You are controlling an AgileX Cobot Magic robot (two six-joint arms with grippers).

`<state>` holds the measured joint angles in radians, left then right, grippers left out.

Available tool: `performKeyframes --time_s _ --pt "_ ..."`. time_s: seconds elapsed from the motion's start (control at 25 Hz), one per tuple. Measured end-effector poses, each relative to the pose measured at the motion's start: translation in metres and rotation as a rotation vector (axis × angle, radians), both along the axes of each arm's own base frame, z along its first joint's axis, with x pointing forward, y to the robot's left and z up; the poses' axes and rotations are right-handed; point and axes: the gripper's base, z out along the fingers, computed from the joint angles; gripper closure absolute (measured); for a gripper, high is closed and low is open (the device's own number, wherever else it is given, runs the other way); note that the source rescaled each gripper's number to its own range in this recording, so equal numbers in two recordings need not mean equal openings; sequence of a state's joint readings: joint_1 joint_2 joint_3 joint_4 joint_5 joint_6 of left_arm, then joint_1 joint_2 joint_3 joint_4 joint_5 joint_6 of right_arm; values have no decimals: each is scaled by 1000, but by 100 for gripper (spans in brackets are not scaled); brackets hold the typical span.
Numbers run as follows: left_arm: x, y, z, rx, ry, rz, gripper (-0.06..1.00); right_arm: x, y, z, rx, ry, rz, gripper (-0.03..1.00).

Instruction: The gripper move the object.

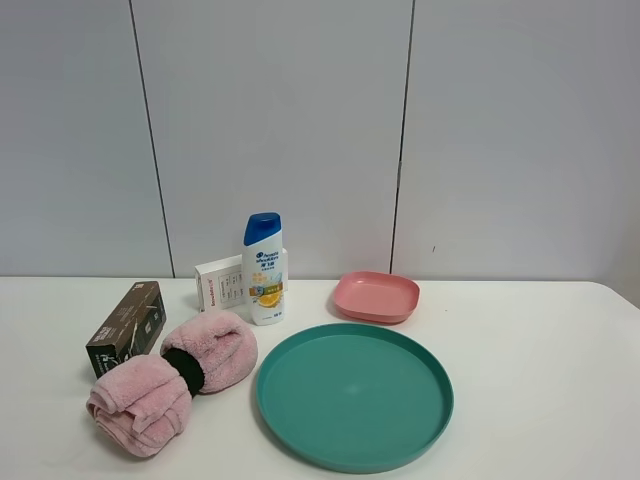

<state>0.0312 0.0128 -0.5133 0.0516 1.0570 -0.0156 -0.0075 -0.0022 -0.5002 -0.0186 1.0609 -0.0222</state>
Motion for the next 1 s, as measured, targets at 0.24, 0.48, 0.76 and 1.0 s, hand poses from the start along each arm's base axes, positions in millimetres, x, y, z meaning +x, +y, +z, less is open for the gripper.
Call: performKeyframes --time_s 0.24,0.48,0.76,1.0 --pt "-3 0 0 -3 -17 17 -6 0 0 0 0 0 0 -3" --pt "-3 0 0 -4 -17 17 -6 0 0 0 0 0 0 -3" --pt "-3 0 0 -3 -18 17 -6 0 0 0 0 0 0 -3" --pt "-3 0 0 -3 -18 17 -6 0 0 0 0 0 0 -3"
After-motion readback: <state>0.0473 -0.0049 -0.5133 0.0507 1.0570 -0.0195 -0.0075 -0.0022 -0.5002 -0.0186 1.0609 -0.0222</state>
